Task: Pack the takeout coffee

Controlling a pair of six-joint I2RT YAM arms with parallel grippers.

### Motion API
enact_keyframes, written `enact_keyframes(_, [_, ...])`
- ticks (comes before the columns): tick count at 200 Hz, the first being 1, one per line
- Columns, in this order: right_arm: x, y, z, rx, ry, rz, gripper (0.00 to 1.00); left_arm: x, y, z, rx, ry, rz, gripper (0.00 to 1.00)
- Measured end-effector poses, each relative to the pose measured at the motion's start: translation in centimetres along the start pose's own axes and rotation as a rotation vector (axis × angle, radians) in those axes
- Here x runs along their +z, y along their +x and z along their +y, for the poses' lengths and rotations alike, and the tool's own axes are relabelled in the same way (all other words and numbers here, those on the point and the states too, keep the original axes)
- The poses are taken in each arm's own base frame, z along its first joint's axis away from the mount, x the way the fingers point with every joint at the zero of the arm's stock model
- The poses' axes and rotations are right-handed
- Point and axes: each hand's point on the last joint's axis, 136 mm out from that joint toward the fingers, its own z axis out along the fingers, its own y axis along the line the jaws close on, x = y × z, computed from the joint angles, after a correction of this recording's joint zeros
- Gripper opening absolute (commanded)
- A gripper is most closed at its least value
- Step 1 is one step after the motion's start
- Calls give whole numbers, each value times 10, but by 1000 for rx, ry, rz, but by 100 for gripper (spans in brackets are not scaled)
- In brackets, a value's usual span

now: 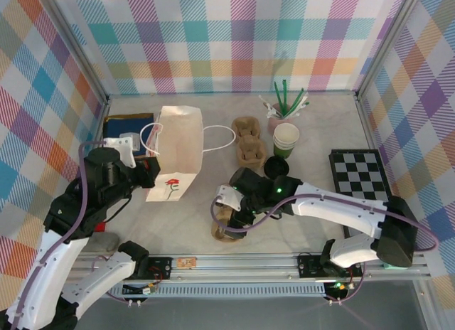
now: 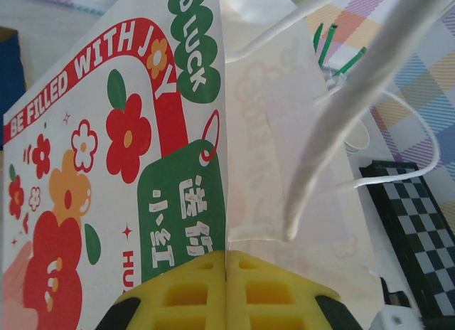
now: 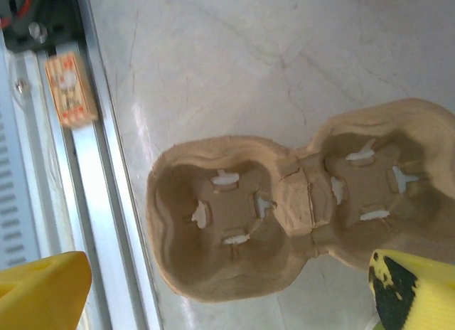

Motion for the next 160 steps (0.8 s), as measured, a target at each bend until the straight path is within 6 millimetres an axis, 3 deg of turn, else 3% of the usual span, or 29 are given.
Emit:
enact_keyframes(39, [33, 12, -8, -90, -54, 131, 97, 11, 5, 0, -42, 43, 47, 0])
enact_keyframes(89, [45, -6, -25, -153, -73, 156, 92, 9, 6, -7, -54, 102, 50, 0])
enact_keyframes(160, [70, 16, -31, -176, -107, 257, 86, 10, 17, -4, -70, 124, 67, 0])
